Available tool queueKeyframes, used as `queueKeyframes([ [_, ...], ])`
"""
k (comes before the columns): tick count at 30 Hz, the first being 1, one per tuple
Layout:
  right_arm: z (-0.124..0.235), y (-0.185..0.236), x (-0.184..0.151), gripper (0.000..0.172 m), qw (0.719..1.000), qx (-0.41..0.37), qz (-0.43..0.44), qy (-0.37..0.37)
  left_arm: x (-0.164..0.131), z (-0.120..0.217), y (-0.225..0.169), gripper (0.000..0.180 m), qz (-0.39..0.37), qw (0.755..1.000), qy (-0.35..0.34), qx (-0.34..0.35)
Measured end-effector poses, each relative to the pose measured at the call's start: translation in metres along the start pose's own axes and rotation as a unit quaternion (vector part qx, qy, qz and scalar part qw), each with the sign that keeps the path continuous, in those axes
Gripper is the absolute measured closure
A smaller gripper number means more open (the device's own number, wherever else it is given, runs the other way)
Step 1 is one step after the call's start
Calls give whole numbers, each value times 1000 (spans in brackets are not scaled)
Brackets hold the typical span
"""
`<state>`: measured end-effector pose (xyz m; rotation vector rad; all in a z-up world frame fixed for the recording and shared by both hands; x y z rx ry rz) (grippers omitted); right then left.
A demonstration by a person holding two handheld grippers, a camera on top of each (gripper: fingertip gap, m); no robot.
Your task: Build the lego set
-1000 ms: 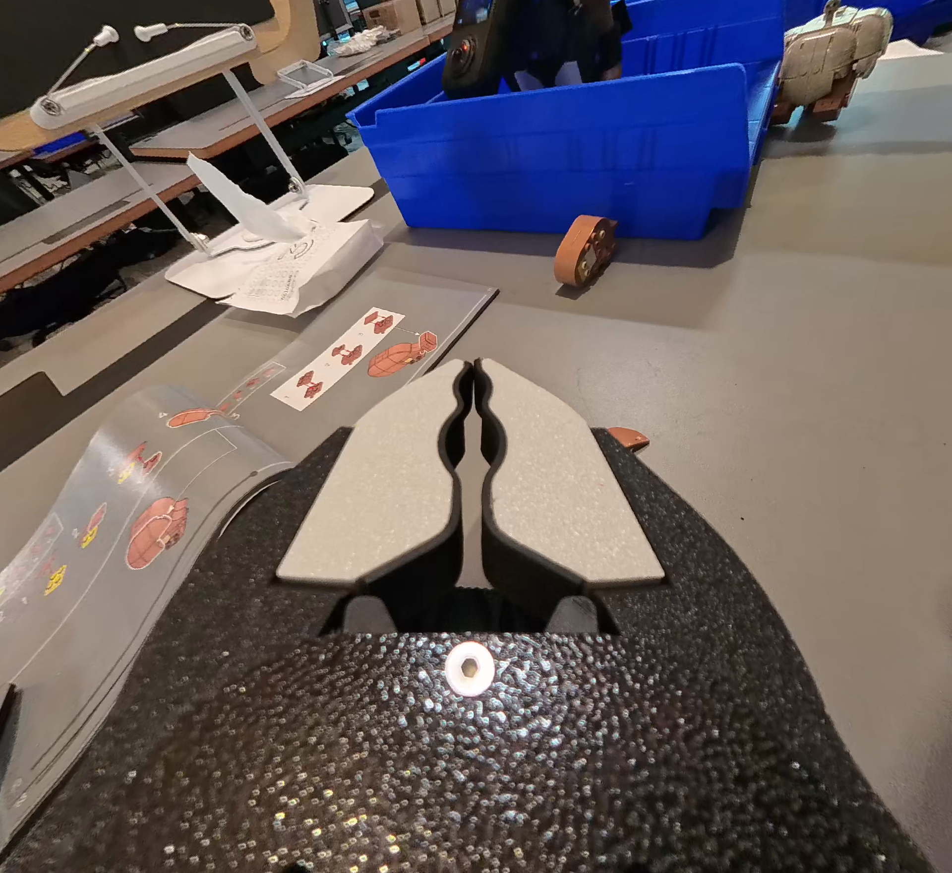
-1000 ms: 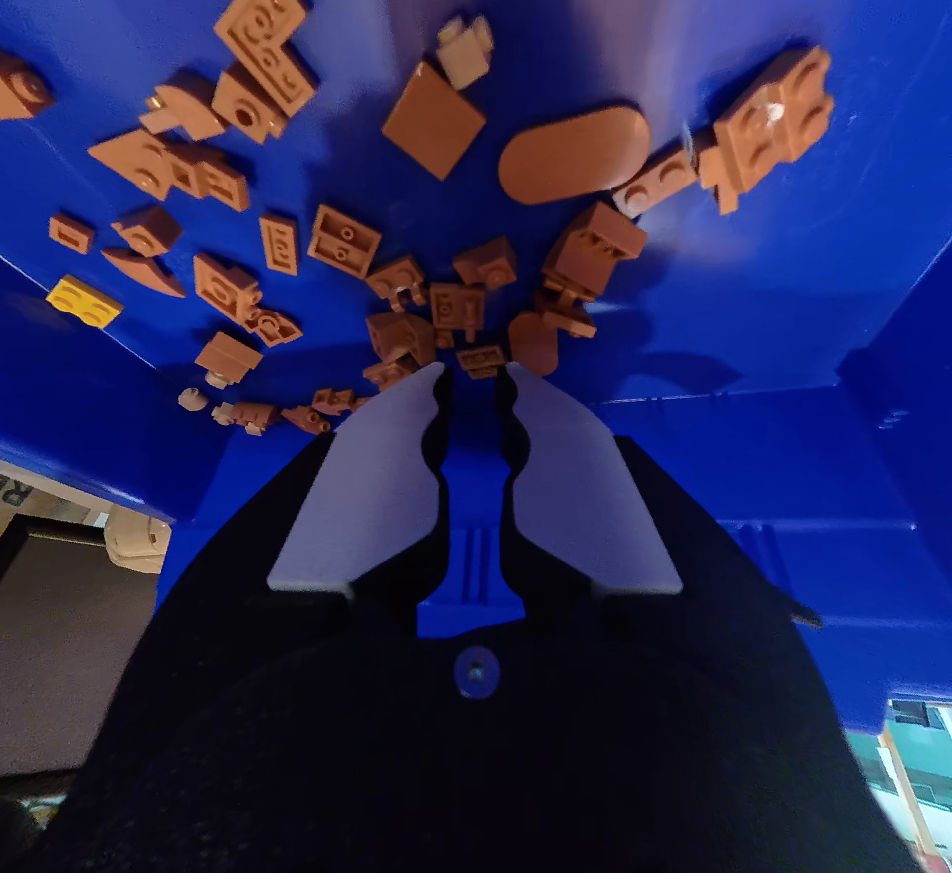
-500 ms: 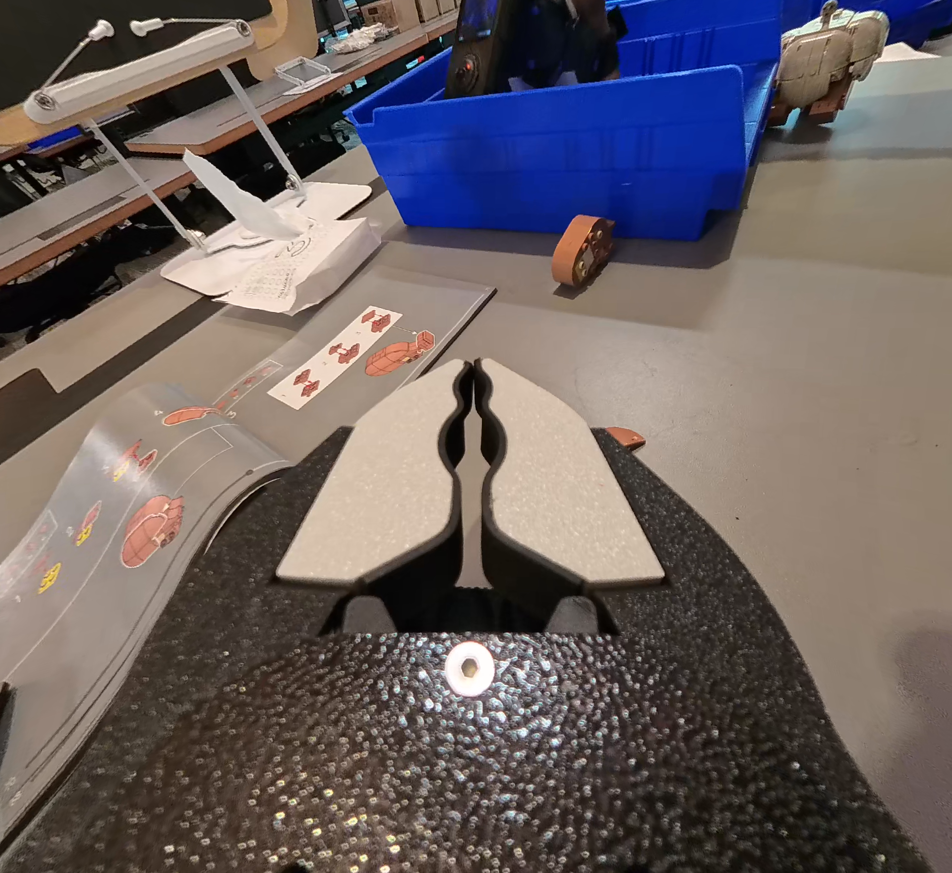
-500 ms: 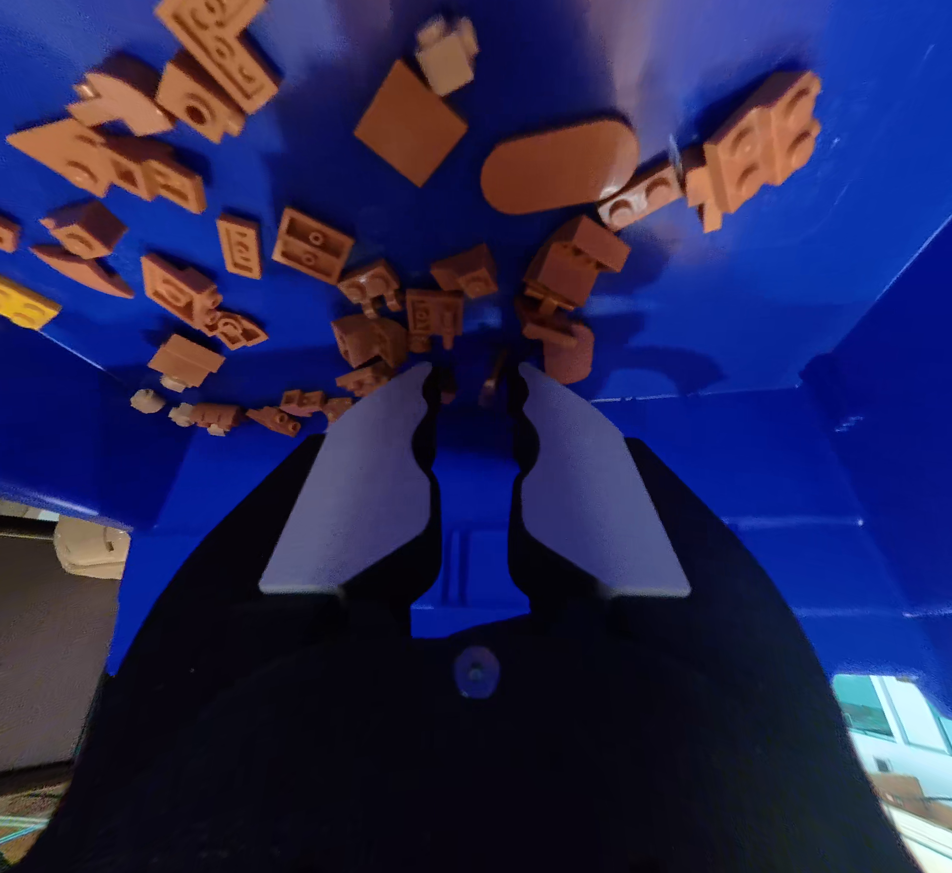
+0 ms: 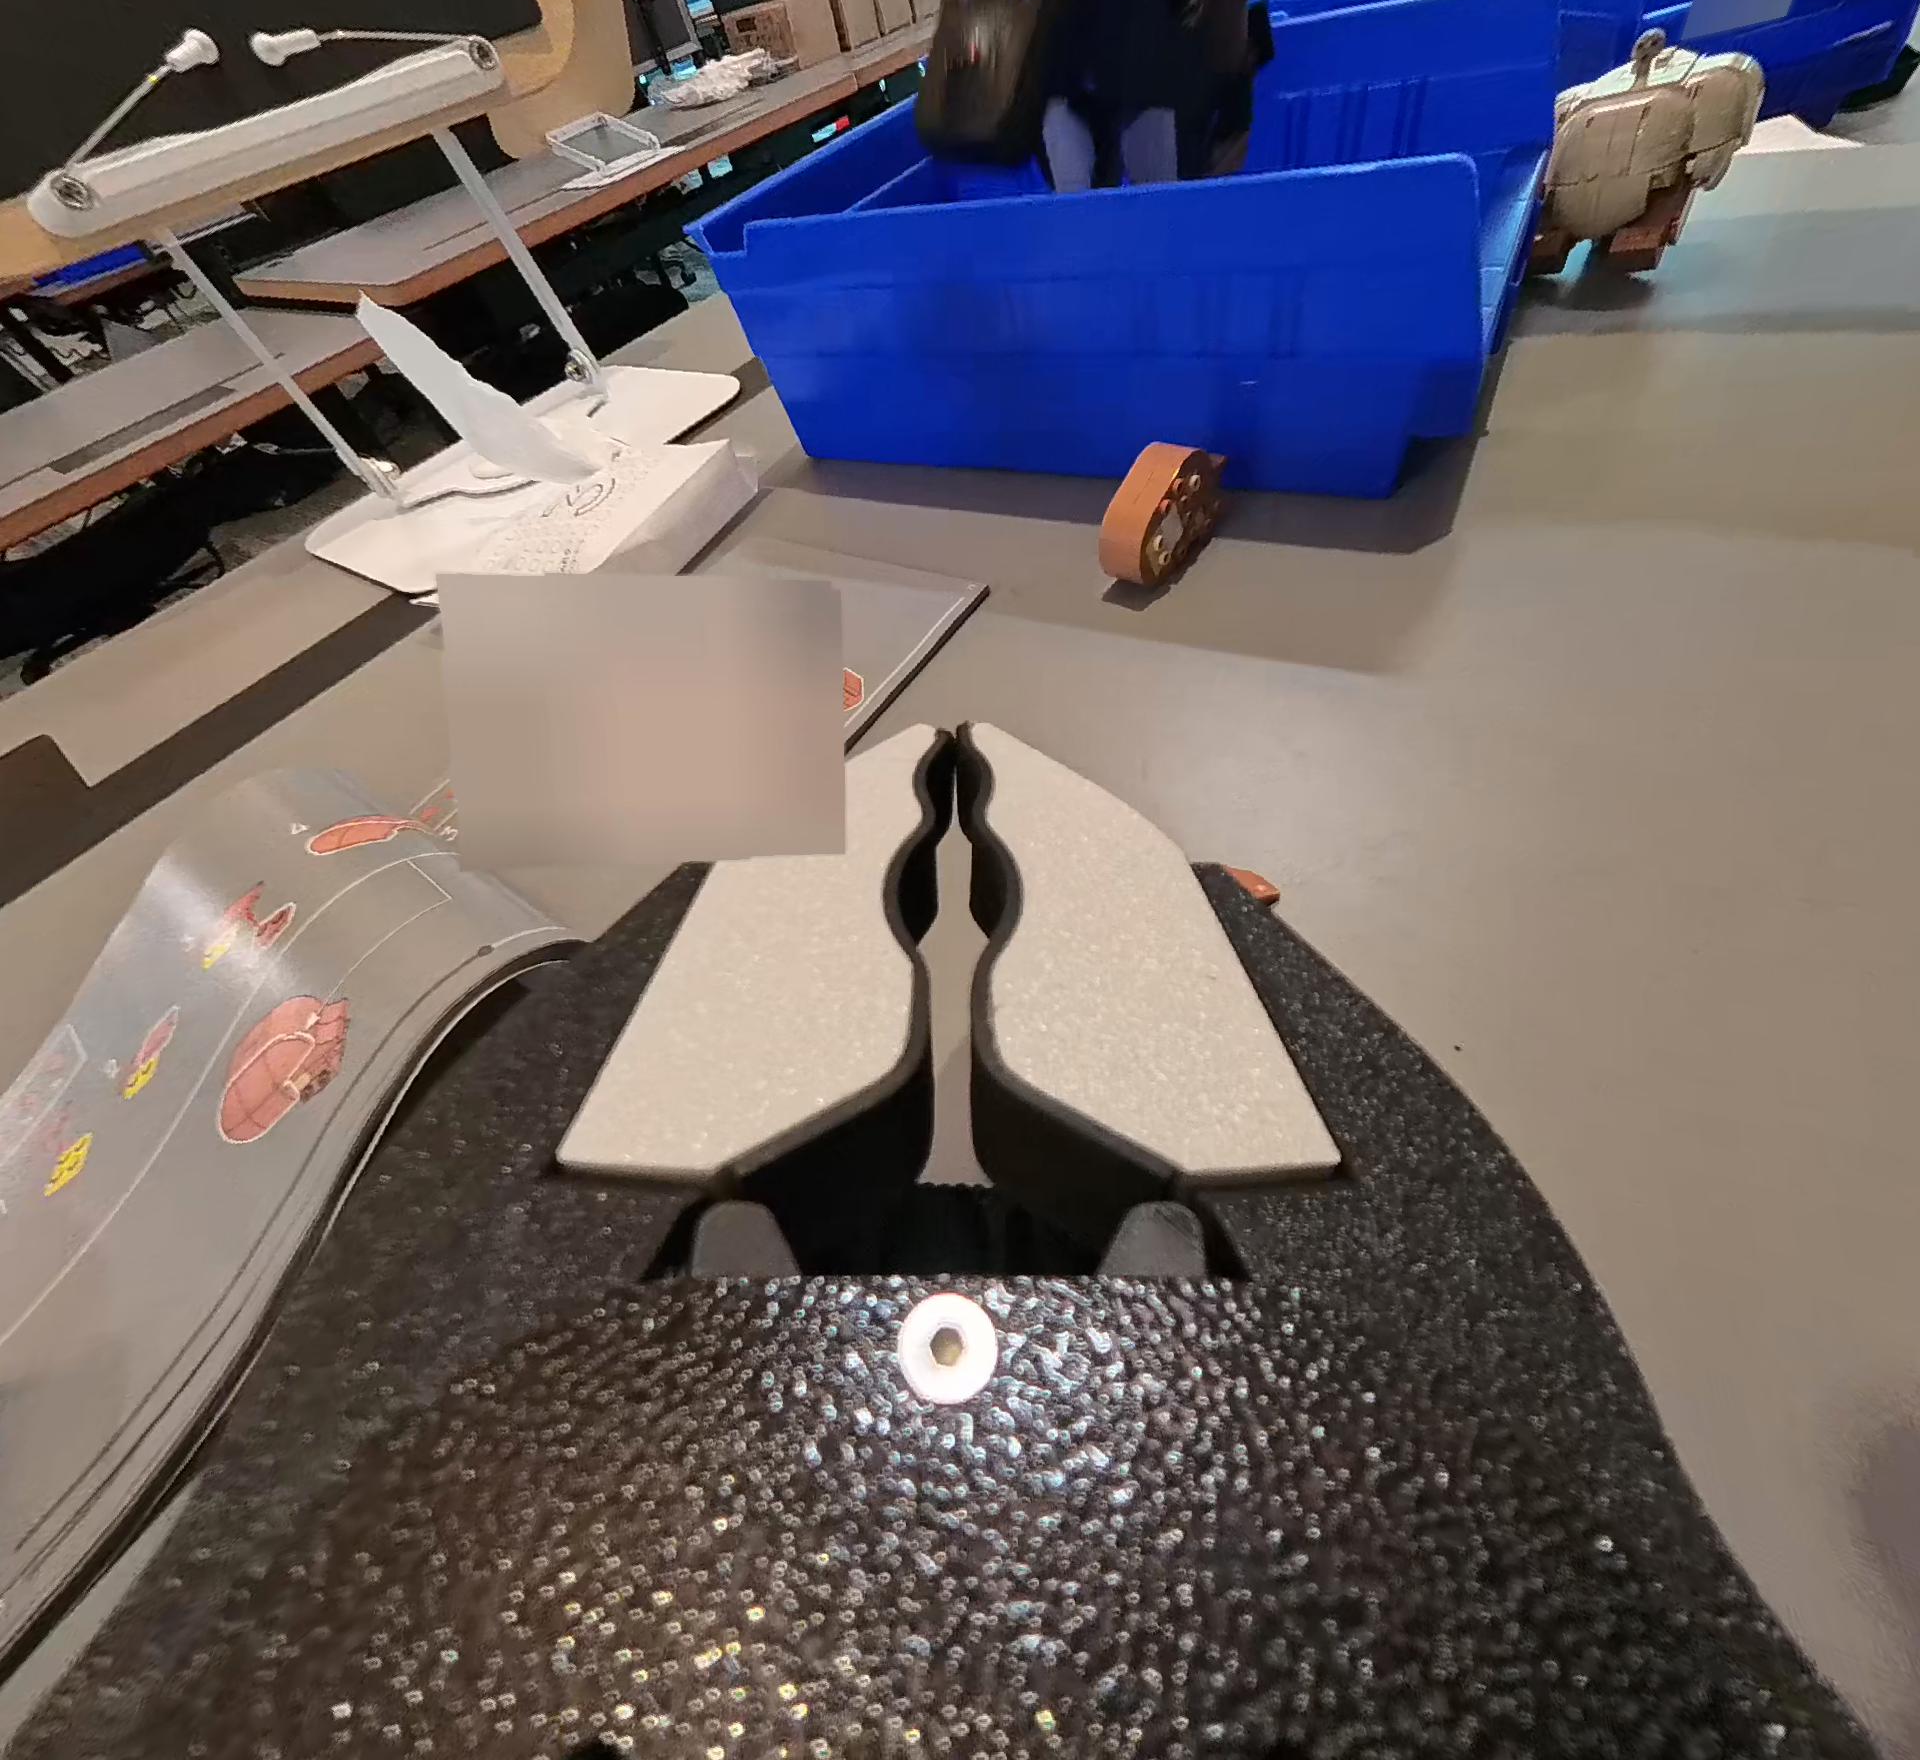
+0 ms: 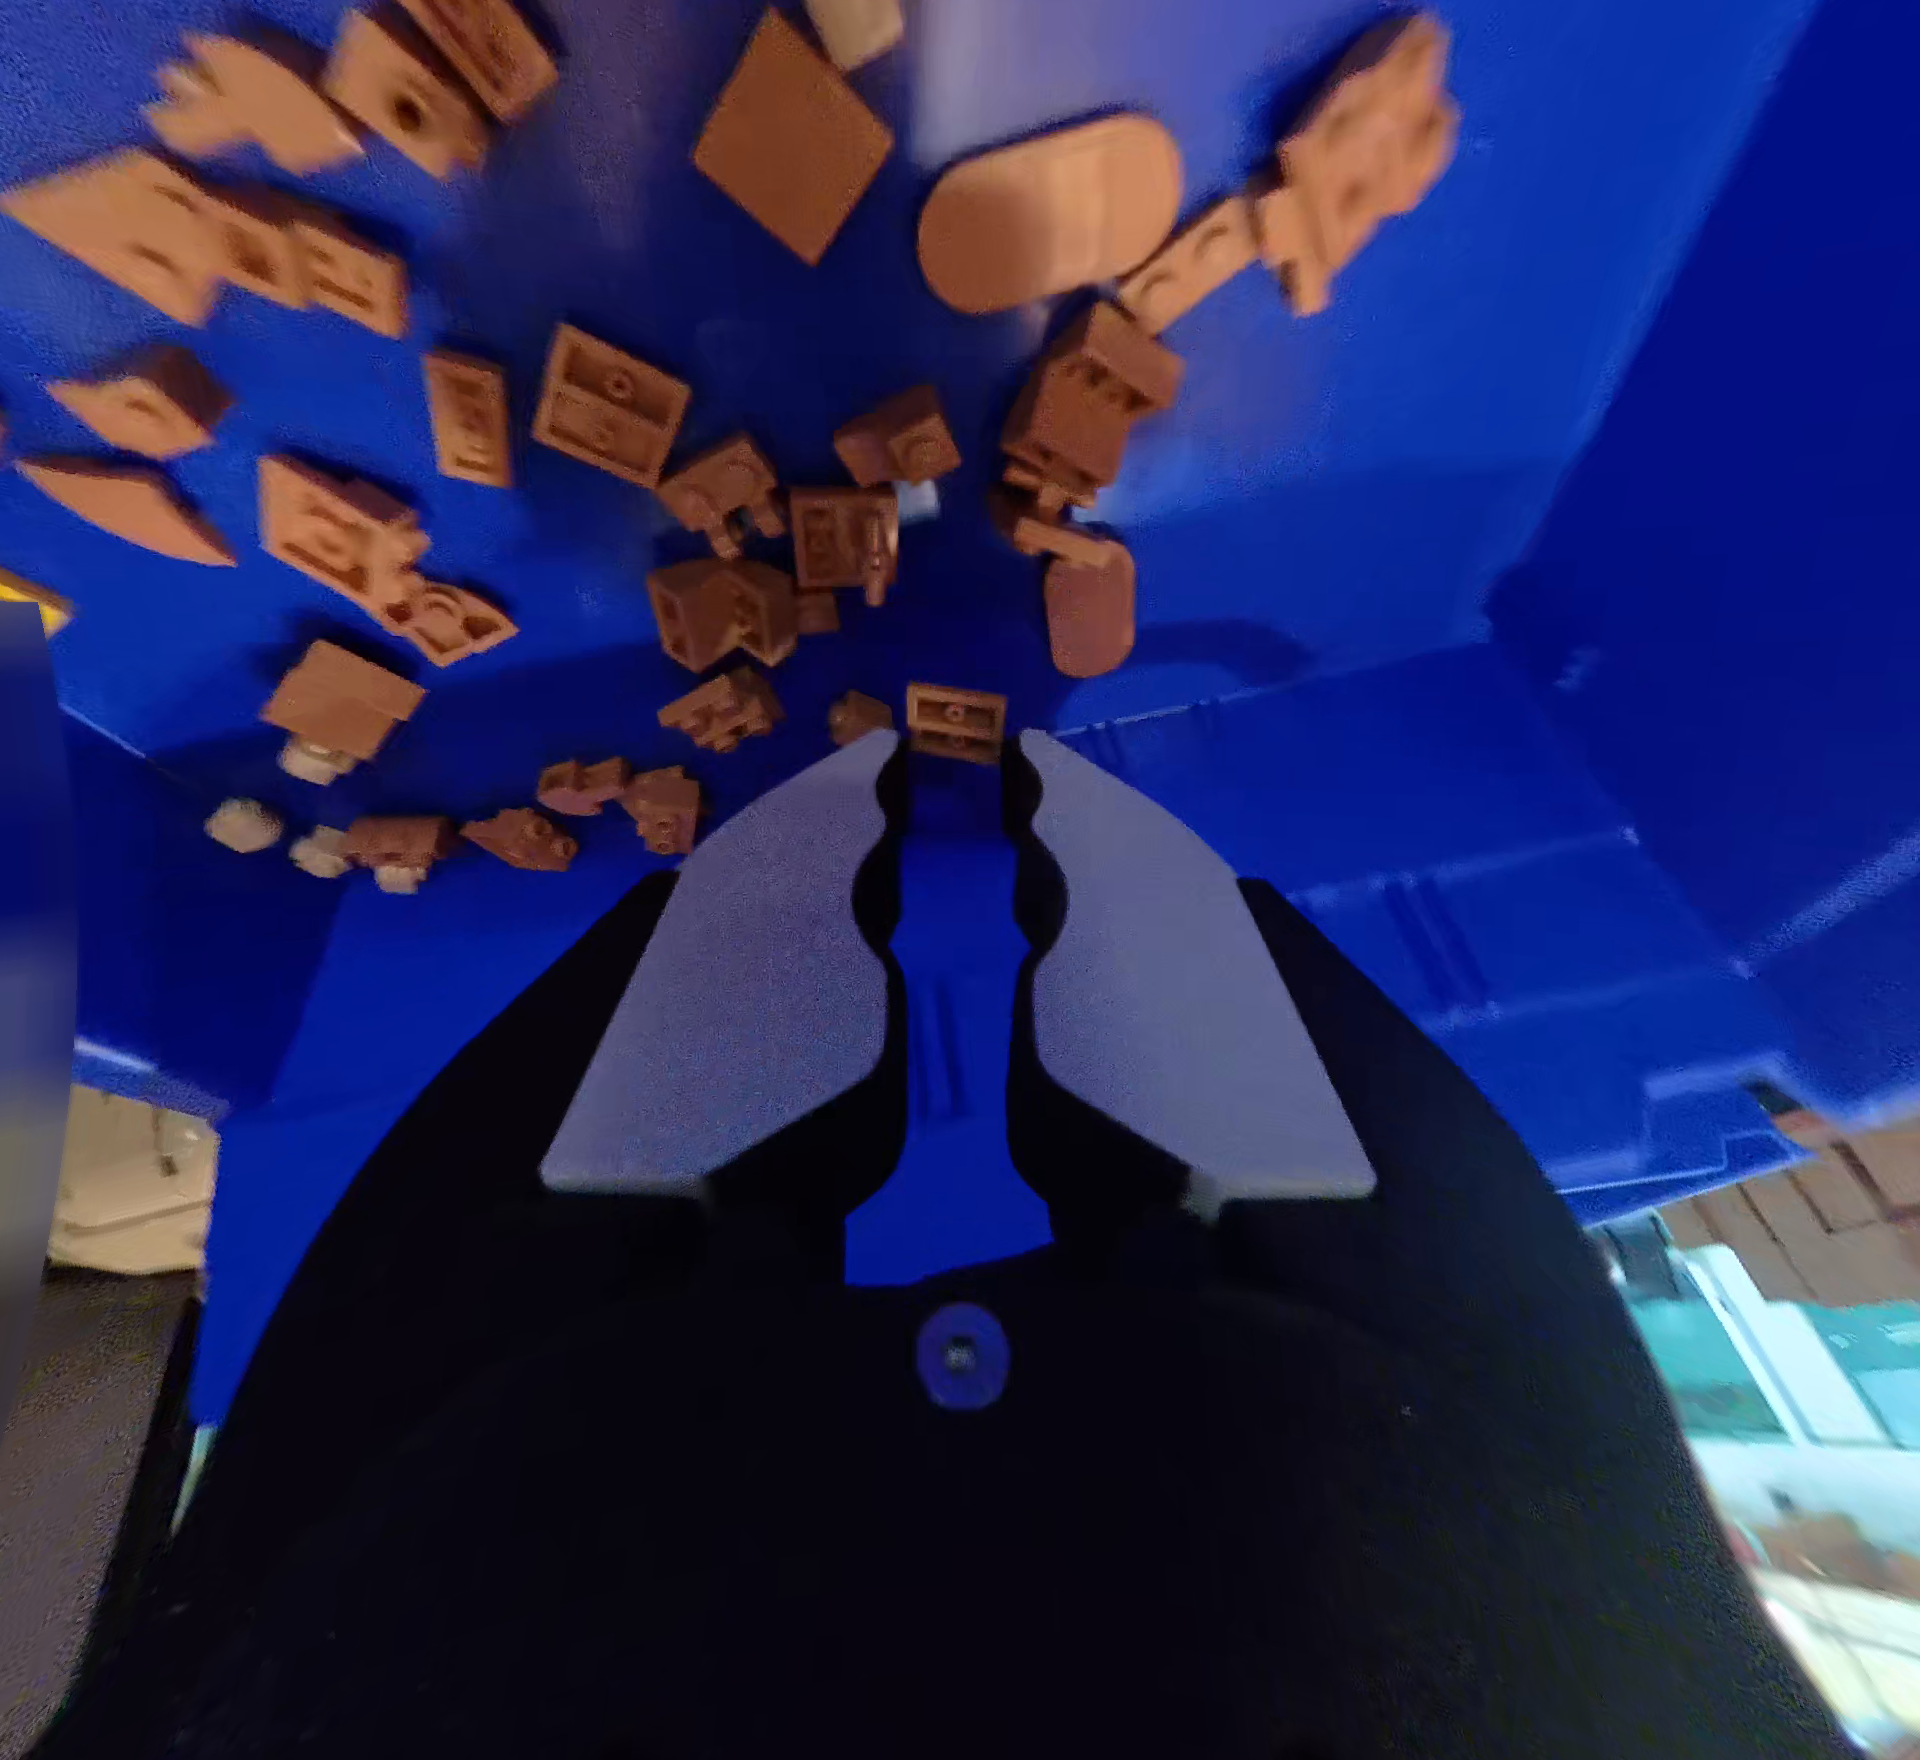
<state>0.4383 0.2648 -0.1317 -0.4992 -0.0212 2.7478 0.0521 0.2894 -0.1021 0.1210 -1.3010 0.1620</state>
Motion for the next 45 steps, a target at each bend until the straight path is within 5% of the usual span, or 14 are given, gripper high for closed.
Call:
queueKeyframes([
  [4,70,17,32,155,968,-87,-78,-220,6,4,-3,180,20,1000,-18,-16],
  [10,183,104,116,156,805,-237,-136,-527,28,19,-7,180,125,985,-64,-96],
  [14,198,157,186,156,711,-270,-138,-635,32,29,-19,180,240,951,-62,-183],
  [17,184,163,227,156,669,-304,-162,-659,24,32,-37,177,350,901,-21,-256],
  [24,170,156,256,156,641,-409,-157,-630,4,30,-52,164,510,814,18,-278],
  [31,166,162,266,156,640,-539,-78,-543,10,23,-59,152,547,794,2,-264],
  [37,158,164,274,156,646,-588,-29,-485,14,15,-62,147,501,838,7,-215],
  [45,157,166,275,155,643,-588,-18,-491,11,12,-65,155,348,924,11,-155],
])
Point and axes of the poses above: each gripper's, where its closed fingertips meet, z back along the fingers, x out of its top, y = z × x across the jaws, the point moved 3 cm from there along z, back along the fingers, and after that the axes turned 12 degrees about z, right-handed, at the moved point
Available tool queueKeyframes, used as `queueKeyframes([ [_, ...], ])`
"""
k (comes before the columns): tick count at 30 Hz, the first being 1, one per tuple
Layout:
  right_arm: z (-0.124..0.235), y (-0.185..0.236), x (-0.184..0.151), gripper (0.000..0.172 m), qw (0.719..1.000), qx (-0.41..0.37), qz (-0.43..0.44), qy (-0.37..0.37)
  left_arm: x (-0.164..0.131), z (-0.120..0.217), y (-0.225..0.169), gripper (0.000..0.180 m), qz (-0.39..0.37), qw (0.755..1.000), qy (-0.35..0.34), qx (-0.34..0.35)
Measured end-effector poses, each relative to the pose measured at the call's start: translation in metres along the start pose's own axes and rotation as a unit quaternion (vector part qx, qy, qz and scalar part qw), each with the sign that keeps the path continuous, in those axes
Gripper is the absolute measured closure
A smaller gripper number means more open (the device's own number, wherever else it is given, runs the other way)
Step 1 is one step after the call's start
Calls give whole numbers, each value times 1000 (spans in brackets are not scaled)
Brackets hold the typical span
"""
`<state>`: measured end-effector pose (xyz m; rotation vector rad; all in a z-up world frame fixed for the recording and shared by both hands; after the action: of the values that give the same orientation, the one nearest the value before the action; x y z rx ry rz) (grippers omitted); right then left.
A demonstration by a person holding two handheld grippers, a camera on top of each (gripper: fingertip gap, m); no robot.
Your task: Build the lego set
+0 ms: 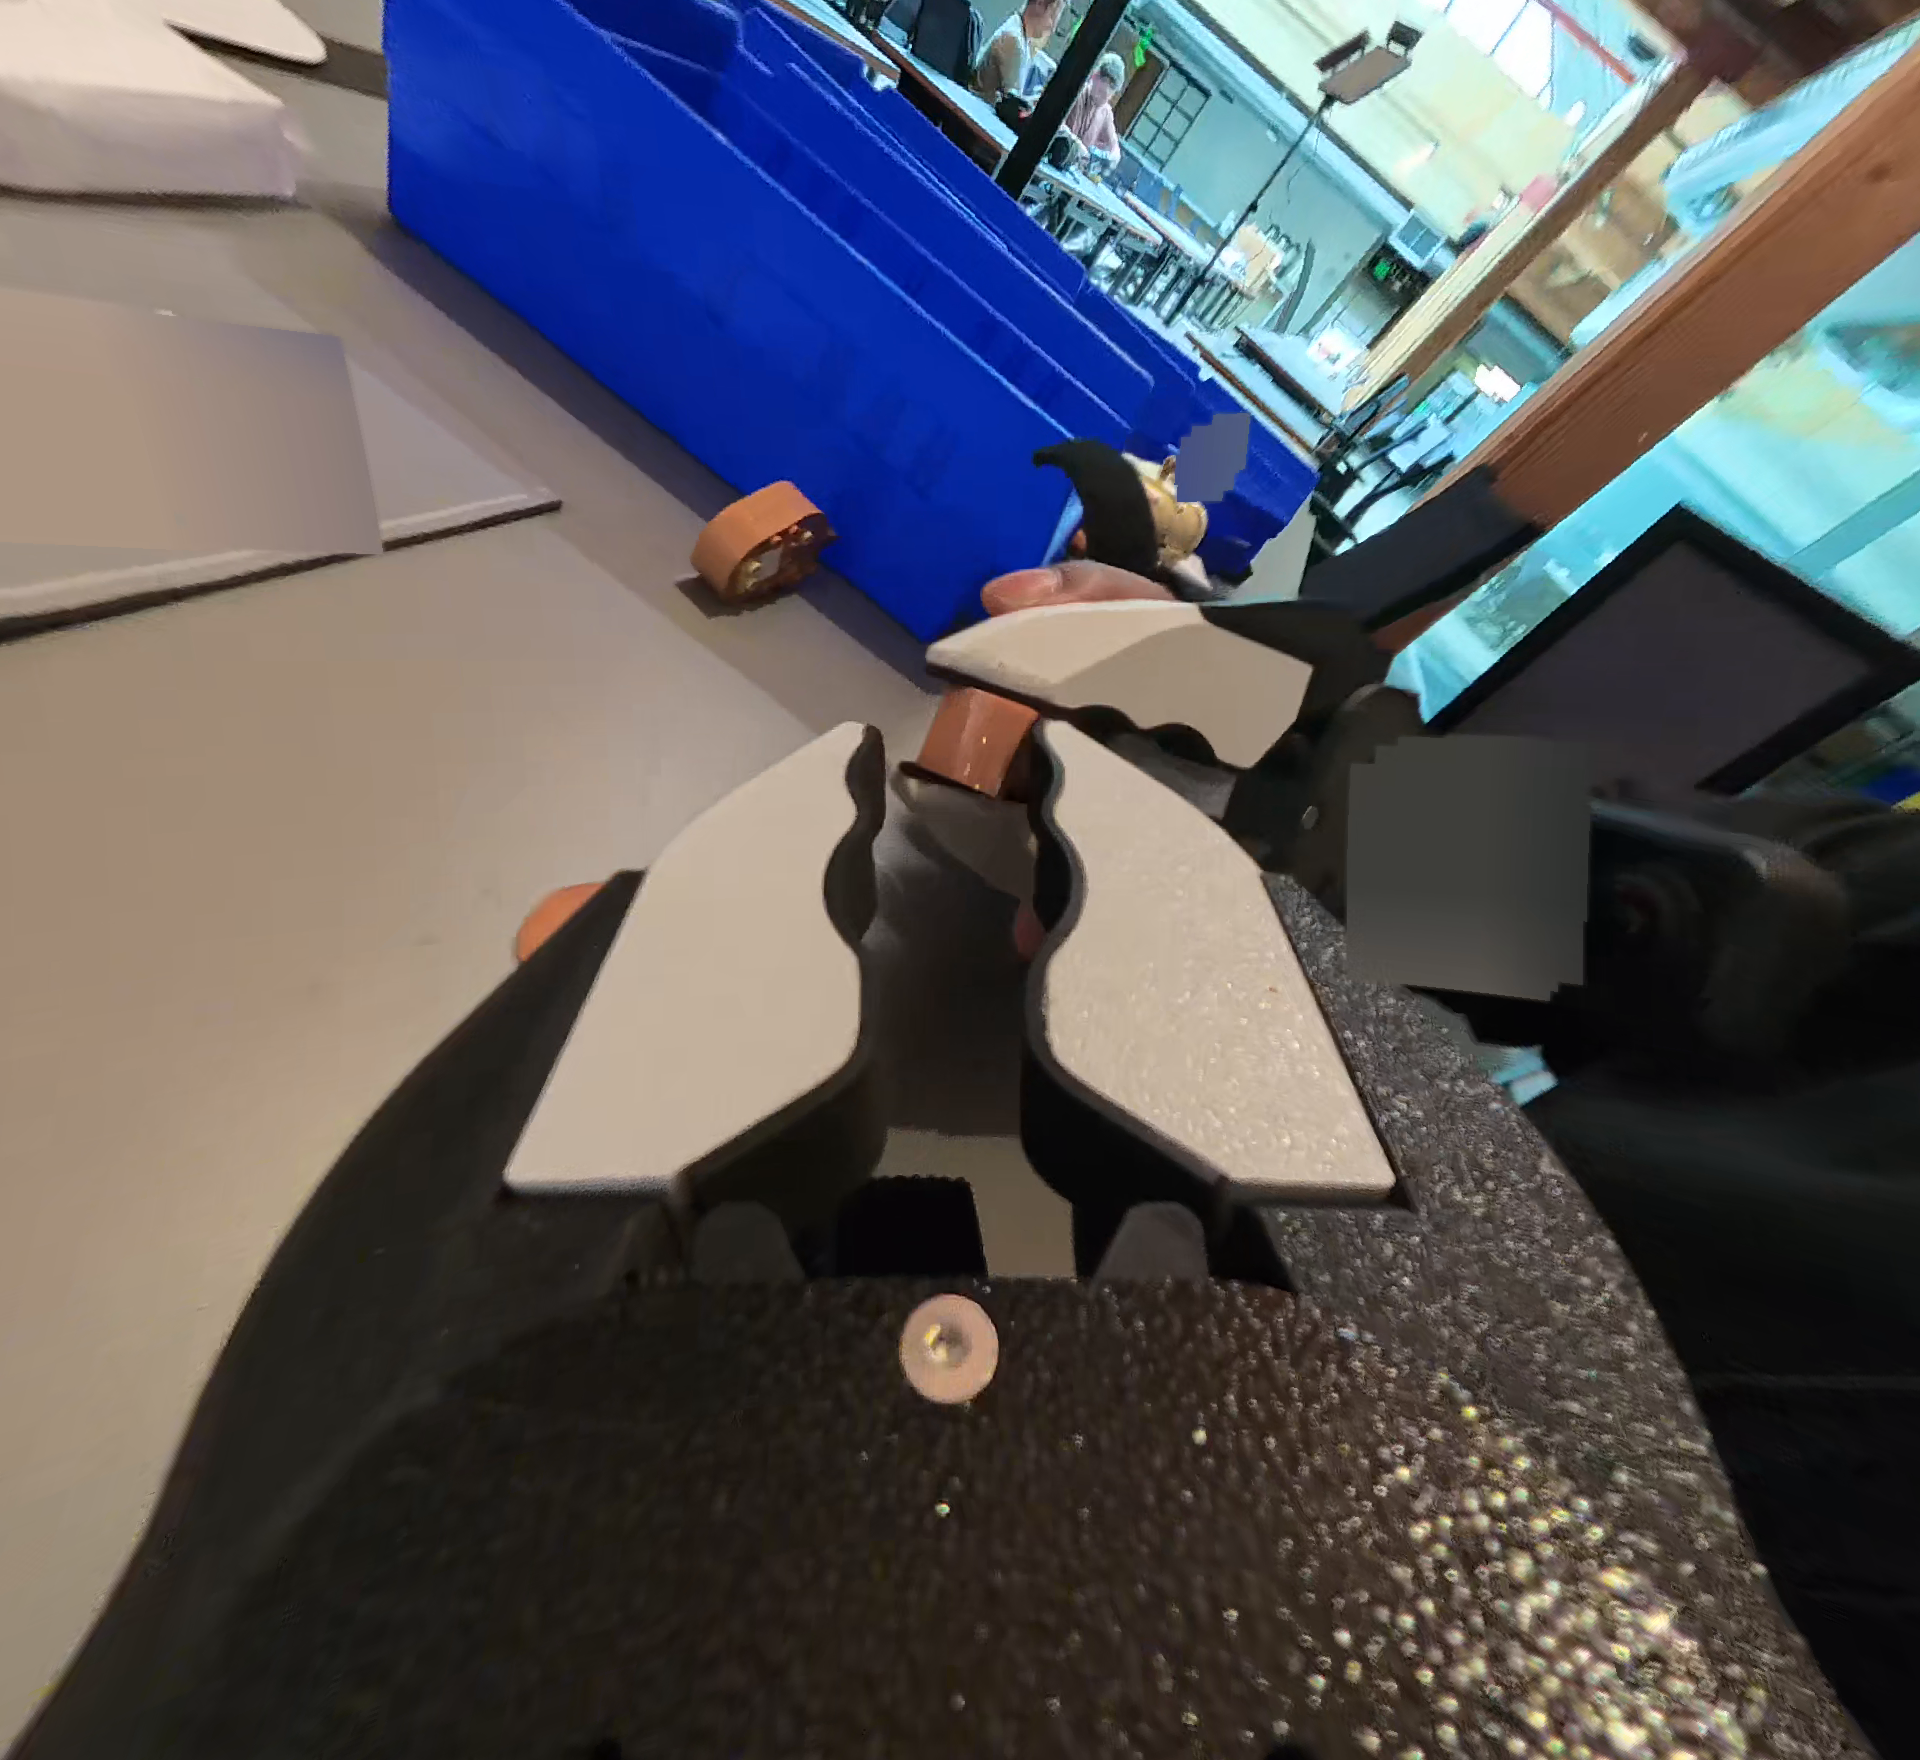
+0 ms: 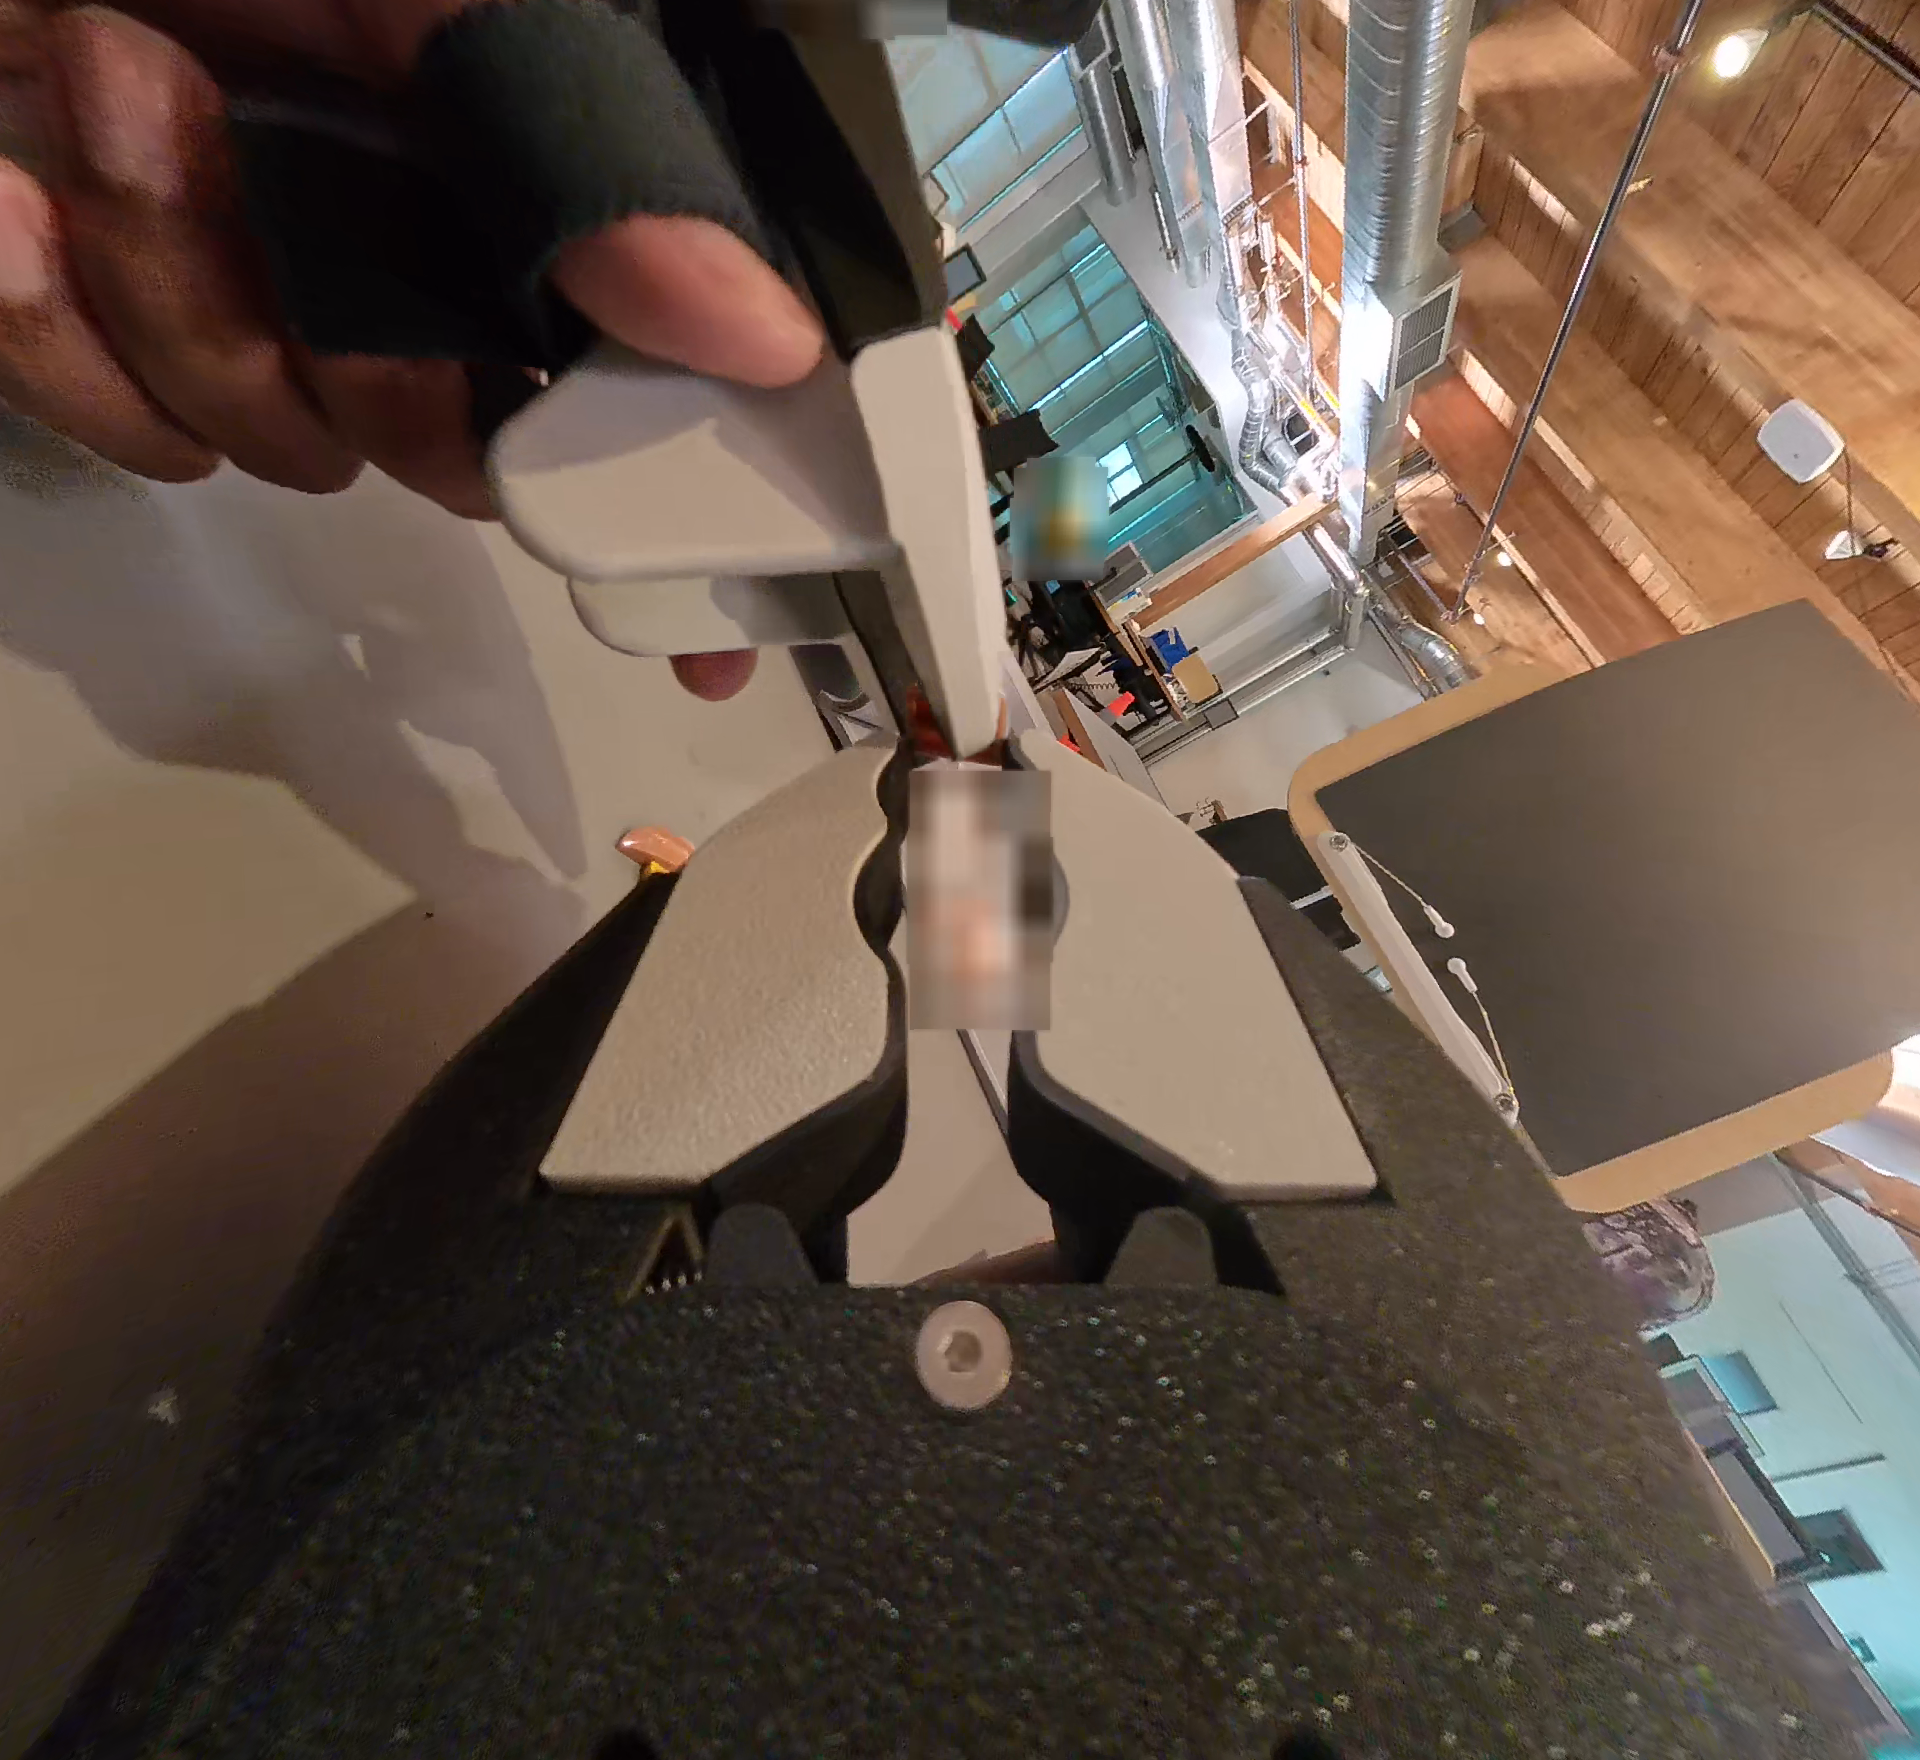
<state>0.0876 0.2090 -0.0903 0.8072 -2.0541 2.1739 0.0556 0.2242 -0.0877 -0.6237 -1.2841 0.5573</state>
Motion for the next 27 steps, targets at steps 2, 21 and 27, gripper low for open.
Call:
queueKeyframes([
  [2,0,0,0,155,1000,1,-3,-2,-1,0,-3,162,-40,999,0,2],
  [21,13,1,-1,144,871,250,-420,-51,11,21,-4,165,-310,951,-6,-1],
  [27,7,2,2,145,695,353,-625,-46,-7,24,2,165,-529,847,48,30],
])
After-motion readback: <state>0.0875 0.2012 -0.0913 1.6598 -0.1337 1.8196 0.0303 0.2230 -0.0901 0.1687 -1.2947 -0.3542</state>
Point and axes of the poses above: each gripper's, where its closed fingertips meet, z back along the fingers, x out of its top, y = z × x across the jaws, the point moved 3 cm from there along z, back along the fingers, and after that the axes turned 12 degrees about z, right-handed, at the moved point
